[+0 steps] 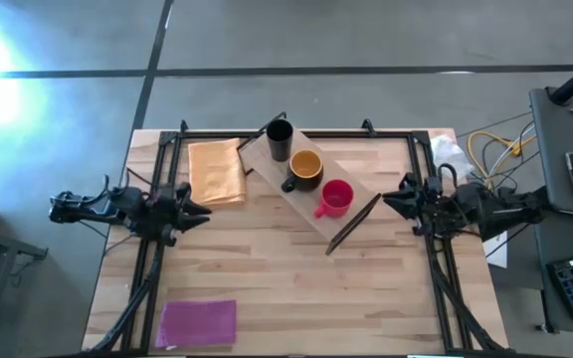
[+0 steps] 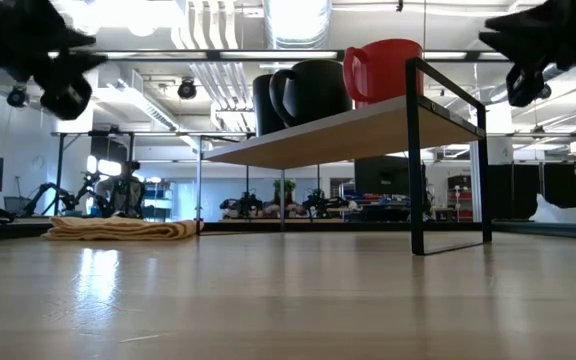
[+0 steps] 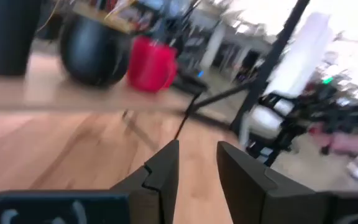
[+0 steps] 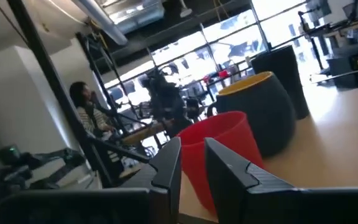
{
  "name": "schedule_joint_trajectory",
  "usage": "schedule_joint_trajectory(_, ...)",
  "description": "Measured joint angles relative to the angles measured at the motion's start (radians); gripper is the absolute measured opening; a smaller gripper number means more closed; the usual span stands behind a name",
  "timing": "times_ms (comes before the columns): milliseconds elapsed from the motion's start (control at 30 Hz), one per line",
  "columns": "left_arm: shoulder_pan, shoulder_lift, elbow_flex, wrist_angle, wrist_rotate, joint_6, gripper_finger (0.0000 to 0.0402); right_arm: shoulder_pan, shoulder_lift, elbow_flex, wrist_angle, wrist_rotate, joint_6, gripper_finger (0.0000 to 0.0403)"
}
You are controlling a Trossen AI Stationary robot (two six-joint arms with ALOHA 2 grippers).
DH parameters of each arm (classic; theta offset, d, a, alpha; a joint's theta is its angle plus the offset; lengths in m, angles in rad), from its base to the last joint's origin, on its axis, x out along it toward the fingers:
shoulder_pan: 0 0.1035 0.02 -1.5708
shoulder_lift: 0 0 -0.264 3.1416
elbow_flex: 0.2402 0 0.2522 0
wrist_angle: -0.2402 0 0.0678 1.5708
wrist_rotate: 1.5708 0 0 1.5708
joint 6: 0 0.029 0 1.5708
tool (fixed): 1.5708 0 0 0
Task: Stack small to large cups/mugs on shelf
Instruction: Return to Home Position
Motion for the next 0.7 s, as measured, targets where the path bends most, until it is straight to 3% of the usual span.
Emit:
schedule_joint_trajectory(167,0.000,0.000,-0.004,-0.128,-0.074,-0.067,0.0095,0.000,0.000,0.016,-0.134,0.073,0.014,0.0063)
schedule_joint_trajectory(267,0.000,0.001,-0.009,-0.190,-0.096,-0.135,0.0095,0.000,-0.001,0.021,-0.197,0.085,0.111,0.0063)
schedule_joint_trajectory(433,0.000,0.000,-0.015,-0.202,-0.086,-0.115,0.0095,0.000,-0.001,0.014,-0.140,0.008,0.089,0.0063)
schedule_joint_trajectory(567,0.000,0.000,-0.044,-0.176,-0.089,-0.115,0.0095,0.000,-0.001,-0.009,-0.132,0.007,0.082,0.0063)
schedule_joint_trajectory(700,0.000,0.005,-0.092,-0.093,-0.099,-0.134,0.0095,0.000,-0.001,-0.107,0.041,-0.045,0.064,0.0063)
